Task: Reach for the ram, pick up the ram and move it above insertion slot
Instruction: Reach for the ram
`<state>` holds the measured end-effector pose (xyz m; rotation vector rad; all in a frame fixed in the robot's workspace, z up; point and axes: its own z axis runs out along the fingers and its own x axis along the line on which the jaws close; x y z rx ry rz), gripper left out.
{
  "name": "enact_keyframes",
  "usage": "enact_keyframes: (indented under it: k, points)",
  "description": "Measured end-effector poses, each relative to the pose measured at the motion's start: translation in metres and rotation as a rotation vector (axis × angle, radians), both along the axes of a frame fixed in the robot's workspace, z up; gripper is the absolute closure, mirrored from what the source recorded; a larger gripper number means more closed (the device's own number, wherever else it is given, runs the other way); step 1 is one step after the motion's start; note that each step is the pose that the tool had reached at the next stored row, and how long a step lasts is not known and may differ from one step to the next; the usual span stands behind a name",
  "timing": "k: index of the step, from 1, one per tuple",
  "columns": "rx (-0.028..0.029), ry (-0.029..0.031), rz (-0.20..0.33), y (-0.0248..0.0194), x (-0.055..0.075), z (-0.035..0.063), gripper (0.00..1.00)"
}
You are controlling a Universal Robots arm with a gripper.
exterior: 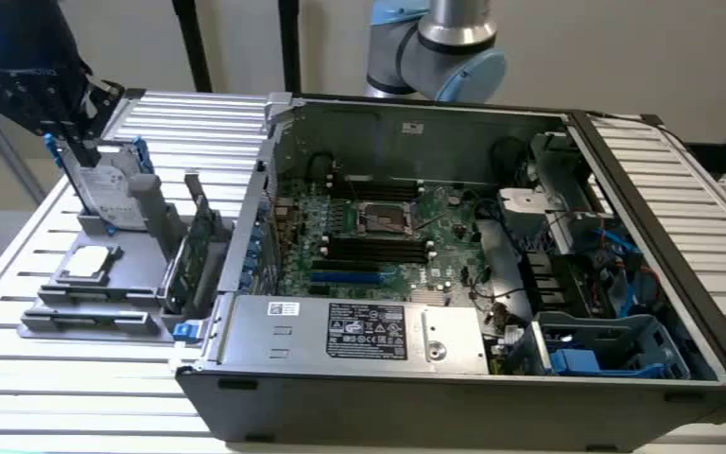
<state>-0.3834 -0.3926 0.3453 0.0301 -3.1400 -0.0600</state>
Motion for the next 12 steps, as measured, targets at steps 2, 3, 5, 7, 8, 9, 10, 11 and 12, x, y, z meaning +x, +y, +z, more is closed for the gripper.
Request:
enact_keyframes:
  k: [2, 3, 5, 7, 8, 9, 10, 11, 12]
  points:
    - [0.0000, 0.0000, 0.000, 0.0000, 0.0000, 0.0000, 0.89]
    - [0.0000, 0.0000, 0.000, 0.0000, 0.0000, 0.0000, 0.89]
    - [0.0000, 0.0000, 0.000, 0.0000, 0.0000, 0.0000, 0.89]
    - [0.0000, 0.0000, 0.000, 0.0000, 0.0000, 0.0000, 0.89]
    - [0.0000, 0.0000, 0.000, 0.0000, 0.0000, 0.0000, 0.89]
    - [0.0000, 0.0000, 0.000, 0.0000, 0.0000, 0.0000, 0.89]
    - [0.0000, 0.0000, 0.000, 0.0000, 0.0000, 0.0000, 0.89]
    - [0.0000, 0.0000, 0.000, 0.0000, 0.0000, 0.0000, 0.89]
    - [0.0000, 0.0000, 0.000, 0.0000, 0.0000, 0.0000, 0.89]
